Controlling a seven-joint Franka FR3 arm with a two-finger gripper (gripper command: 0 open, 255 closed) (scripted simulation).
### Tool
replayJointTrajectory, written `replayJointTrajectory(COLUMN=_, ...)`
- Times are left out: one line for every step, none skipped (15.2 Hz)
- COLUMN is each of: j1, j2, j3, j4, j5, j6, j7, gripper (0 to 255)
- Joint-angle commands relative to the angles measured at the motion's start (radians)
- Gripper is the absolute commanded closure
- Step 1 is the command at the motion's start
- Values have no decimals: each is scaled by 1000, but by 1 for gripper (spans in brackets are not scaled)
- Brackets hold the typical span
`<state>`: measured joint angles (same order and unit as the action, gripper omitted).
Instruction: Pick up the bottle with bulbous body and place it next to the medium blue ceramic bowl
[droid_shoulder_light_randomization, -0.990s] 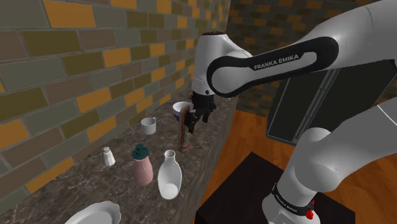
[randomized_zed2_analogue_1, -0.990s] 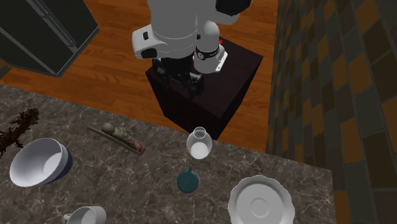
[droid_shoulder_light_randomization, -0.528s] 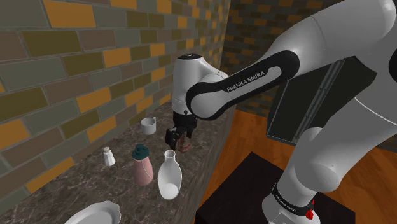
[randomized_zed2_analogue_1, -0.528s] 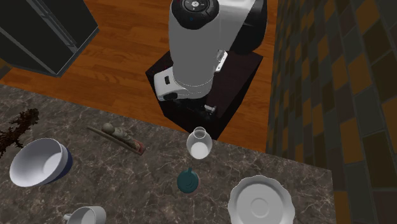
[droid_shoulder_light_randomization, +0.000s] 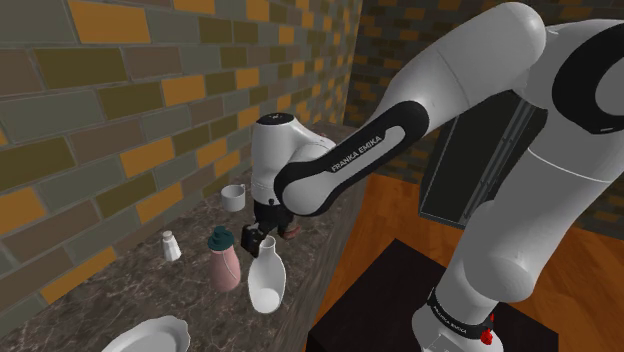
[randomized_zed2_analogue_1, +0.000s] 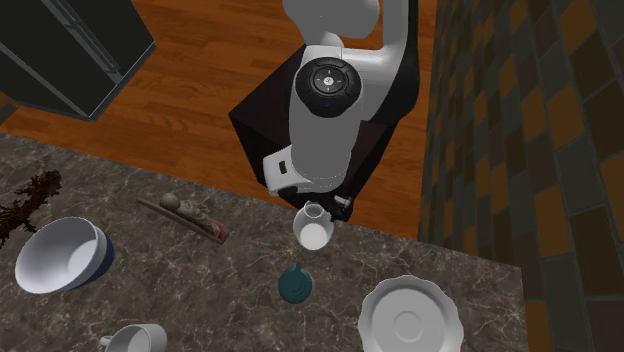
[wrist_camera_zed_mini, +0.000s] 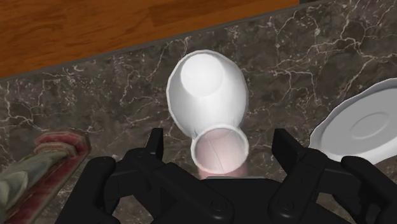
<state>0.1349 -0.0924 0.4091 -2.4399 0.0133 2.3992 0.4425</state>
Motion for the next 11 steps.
replayJointTrajectory(j1=-2, j2=24, j3=2, j4=-7, j5=-13, j6=30, j7=11, gripper=0)
replayJointTrajectory(j1=-3, j2=35, j3=3, j4=-11, j5=-20, j6=44, j7=16, gripper=0)
replayJointTrajectory(j1=-4, j2=54, j3=4, j4=-16, j5=-33, j6=66, j7=25, gripper=0)
replayJointTrajectory(j1=-4, j2=54, j3=3, j4=-16, j5=-33, j6=66, j7=25, gripper=0)
replayJointTrajectory(j1=-4, j2=54, j3=3, j4=-16, j5=-33, j6=66, j7=25, gripper=0)
replayJointTrajectory(j1=-4, j2=54, j3=3, j4=-16, j5=-33, j6=66, j7=25, gripper=0)
replayJointTrajectory(j1=-4, j2=54, j3=3, j4=-16, j5=-33, j6=66, j7=25, gripper=0)
replayJointTrajectory(j1=-4, j2=54, j3=3, j4=-16, j5=-33, j6=66, j7=25, gripper=0)
replayJointTrajectory(j1=-4, j2=54, j3=3, j4=-16, j5=-33, j6=66, j7=25, gripper=0)
replayJointTrajectory(j1=-4, j2=54, j3=3, j4=-16, j5=-33, j6=66, j7=25, gripper=0)
replayJointTrajectory(j1=-4, j2=54, j3=3, j4=-16, j5=-33, j6=66, j7=25, gripper=0)
